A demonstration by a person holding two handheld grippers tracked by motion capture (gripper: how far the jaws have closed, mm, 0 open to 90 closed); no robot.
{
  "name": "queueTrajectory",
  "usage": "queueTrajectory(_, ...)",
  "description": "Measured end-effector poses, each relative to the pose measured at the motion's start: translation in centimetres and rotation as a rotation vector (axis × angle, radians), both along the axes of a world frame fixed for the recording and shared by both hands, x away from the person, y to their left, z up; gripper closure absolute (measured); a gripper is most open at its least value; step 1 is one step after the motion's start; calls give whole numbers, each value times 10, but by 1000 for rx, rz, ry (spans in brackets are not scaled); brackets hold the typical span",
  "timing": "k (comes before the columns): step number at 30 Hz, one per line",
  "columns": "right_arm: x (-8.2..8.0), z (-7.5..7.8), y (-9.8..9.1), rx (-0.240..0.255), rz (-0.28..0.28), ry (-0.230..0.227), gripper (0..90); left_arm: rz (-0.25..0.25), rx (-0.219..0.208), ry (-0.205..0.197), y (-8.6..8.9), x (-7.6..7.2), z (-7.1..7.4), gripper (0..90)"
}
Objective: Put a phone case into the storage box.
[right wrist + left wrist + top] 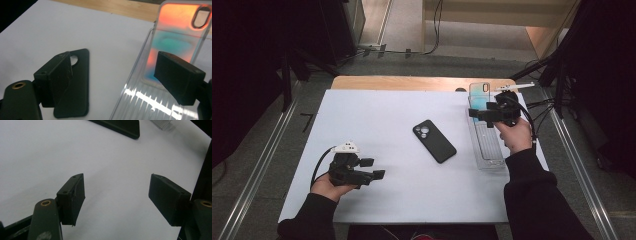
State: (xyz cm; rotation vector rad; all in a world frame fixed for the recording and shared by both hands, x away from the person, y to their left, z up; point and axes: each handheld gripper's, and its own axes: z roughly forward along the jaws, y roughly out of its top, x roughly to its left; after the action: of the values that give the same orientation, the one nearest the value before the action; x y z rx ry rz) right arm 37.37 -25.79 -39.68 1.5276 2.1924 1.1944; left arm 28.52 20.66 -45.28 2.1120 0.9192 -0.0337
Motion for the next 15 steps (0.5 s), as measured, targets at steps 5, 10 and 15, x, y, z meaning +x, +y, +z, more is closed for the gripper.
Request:
queueTrajectory(5, -15, -1, 3, 4, 55, 7, 132, -1, 3, 7, 1, 1, -1, 297)
queueTrajectory(10, -28, -3, 9, 21, 116, 21, 133, 7, -7, 12, 3, 2, -1, 298)
queueTrajectory(15, -40, -6, 14, 24, 171, 24, 138, 5, -8, 13, 3, 2, -1, 297)
